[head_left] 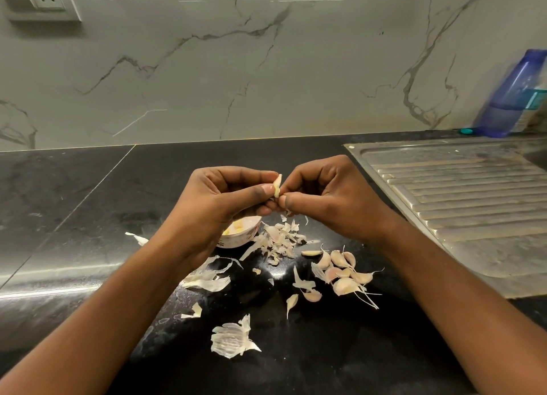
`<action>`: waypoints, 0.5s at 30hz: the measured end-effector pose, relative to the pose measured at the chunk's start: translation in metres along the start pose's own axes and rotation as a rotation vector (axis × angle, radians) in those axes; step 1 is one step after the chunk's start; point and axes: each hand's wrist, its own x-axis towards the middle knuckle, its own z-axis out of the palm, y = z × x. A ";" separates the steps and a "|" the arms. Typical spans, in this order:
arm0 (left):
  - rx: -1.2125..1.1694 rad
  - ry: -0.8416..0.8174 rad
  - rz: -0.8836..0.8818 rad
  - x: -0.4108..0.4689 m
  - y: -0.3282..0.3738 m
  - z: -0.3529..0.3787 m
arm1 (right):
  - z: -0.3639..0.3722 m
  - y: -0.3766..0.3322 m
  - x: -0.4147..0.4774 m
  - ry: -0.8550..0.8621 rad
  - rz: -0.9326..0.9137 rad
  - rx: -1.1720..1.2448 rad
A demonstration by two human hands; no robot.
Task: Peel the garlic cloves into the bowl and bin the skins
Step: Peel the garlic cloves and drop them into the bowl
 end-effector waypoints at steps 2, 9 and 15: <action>-0.018 0.003 -0.009 0.000 0.000 0.000 | 0.000 -0.001 0.000 -0.016 -0.008 -0.012; -0.014 0.036 0.010 0.003 -0.002 -0.002 | -0.001 0.002 0.001 -0.042 0.023 -0.010; 0.067 0.067 0.055 0.003 -0.004 -0.004 | -0.001 0.002 0.001 -0.026 0.095 0.112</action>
